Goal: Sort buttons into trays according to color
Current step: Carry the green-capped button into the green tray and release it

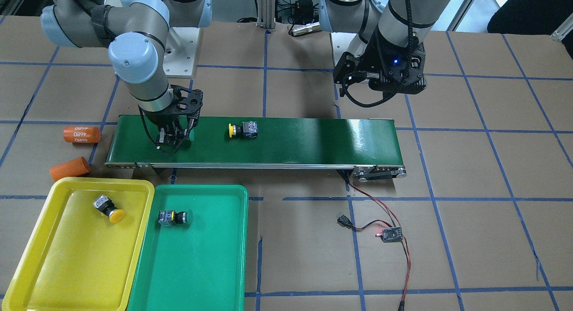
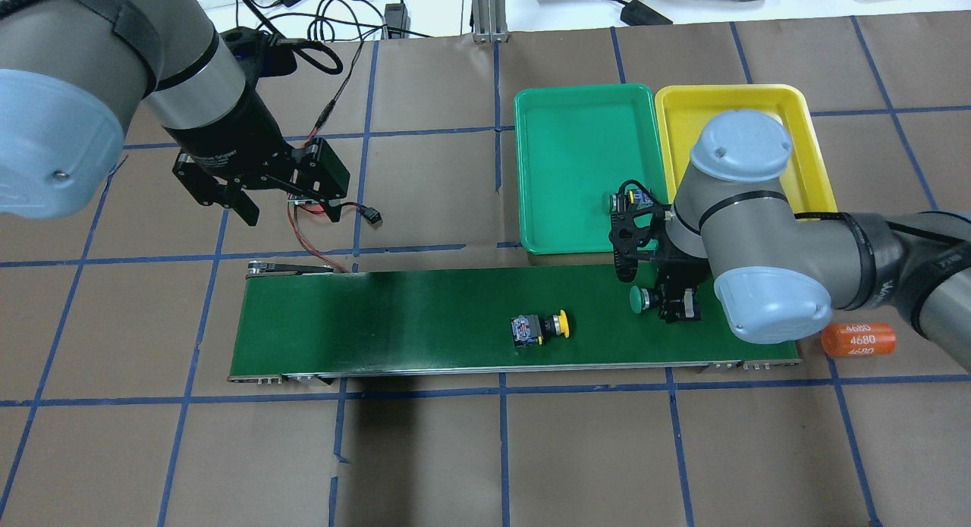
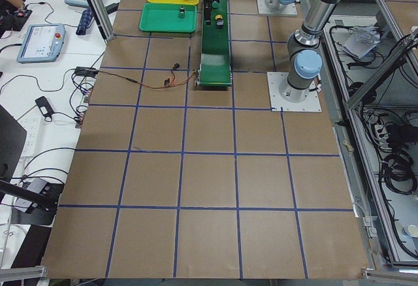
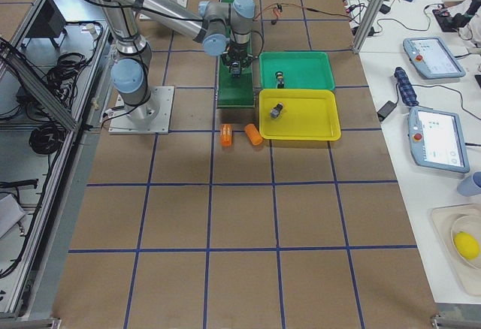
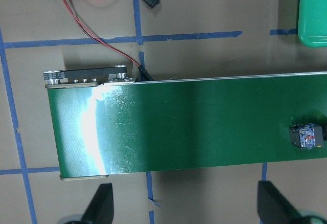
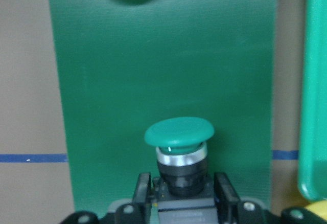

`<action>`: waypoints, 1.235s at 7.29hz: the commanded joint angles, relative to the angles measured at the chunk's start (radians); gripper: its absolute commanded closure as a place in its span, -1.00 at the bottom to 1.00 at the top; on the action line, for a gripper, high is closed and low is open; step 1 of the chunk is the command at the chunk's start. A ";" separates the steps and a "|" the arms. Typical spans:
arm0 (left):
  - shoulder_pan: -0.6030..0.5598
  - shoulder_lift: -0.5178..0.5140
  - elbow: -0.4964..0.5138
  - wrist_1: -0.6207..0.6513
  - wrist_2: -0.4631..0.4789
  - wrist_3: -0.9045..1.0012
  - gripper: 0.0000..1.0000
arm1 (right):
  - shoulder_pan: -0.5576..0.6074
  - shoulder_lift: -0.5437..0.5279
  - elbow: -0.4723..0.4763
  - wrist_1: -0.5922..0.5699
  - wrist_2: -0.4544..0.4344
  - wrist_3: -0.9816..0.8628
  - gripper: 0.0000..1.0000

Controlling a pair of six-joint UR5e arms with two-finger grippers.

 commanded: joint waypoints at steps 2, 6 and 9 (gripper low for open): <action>-0.001 0.000 0.000 0.000 0.000 0.000 -1.00 | 0.001 0.240 -0.363 0.030 0.056 0.012 1.00; 0.001 0.000 0.000 0.000 0.000 0.000 -1.00 | -0.009 0.503 -0.680 0.093 0.056 0.013 -0.57; -0.001 0.000 0.000 0.000 0.000 0.000 -1.00 | -0.018 0.478 -0.665 0.125 0.038 0.021 -1.00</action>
